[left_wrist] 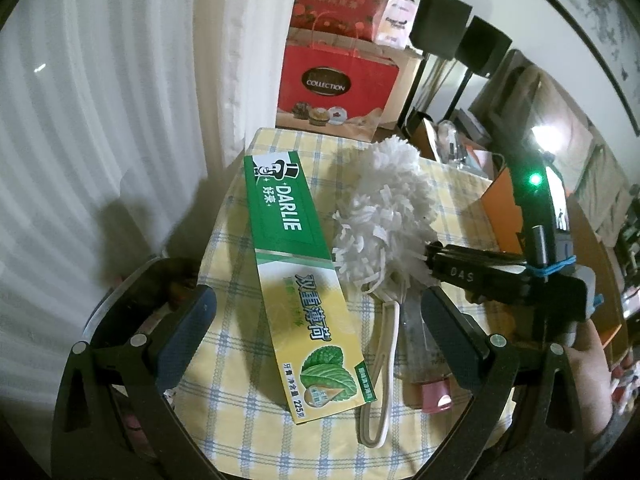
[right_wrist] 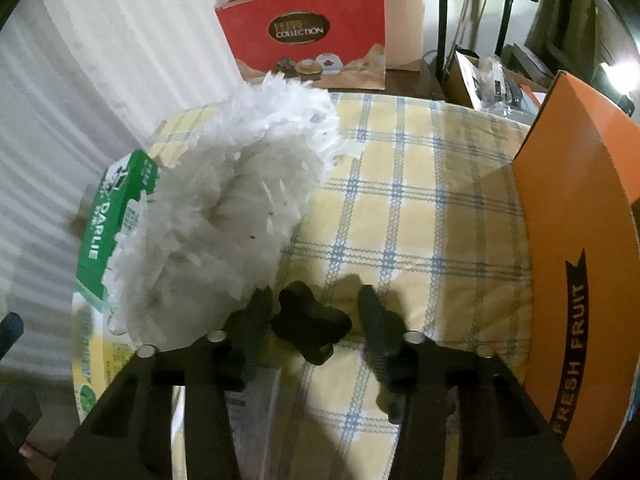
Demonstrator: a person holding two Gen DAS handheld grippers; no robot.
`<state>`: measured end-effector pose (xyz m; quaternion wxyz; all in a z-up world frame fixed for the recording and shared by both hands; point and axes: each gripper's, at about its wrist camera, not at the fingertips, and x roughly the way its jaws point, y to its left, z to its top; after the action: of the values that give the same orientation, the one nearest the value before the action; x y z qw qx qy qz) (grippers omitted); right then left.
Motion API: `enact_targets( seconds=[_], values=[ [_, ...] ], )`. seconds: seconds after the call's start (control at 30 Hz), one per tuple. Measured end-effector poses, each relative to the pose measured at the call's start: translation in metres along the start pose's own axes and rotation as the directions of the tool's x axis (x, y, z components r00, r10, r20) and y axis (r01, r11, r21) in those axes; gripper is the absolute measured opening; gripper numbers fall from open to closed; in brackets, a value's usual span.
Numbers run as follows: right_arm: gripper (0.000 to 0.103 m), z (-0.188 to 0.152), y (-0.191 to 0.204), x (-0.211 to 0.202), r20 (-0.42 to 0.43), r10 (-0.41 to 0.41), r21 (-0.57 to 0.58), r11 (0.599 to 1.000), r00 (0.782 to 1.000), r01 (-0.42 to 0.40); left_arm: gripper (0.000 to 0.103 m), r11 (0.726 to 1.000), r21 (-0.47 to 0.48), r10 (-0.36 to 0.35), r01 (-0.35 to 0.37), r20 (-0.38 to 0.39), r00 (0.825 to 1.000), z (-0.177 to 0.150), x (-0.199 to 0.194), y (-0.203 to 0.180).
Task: Organize objects
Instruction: 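Lower the right gripper onto a black four-lobed knob and close on it, then lift the knob with the right gripper while the left grasps another black knob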
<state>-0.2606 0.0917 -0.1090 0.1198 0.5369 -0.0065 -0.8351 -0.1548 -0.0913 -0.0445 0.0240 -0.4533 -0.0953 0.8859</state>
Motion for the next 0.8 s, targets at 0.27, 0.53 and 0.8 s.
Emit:
enact_targets(
  seconds=[0.27,0.53,0.8],
  values=[
    [0.033,0.000,-0.002,-0.005,0.018,0.006,-0.004,1.000,1.000,-0.005,0.102,1.000,0.009,-0.015,0.015,0.000,1.000,-0.001,0.000,-0.006],
    [0.033,0.003,-0.009,-0.040,0.076,0.025,-0.007,1.000,0.997,-0.024,0.102,0.998,0.034,-0.056,0.056,0.000,0.998,-0.003,-0.005,-0.026],
    [0.033,0.003,-0.019,-0.087,0.117,0.054,-0.036,0.998,0.992,-0.050,0.102,0.993,0.083,-0.085,0.086,-0.010,0.996,-0.003,-0.003,-0.064]
  ],
)
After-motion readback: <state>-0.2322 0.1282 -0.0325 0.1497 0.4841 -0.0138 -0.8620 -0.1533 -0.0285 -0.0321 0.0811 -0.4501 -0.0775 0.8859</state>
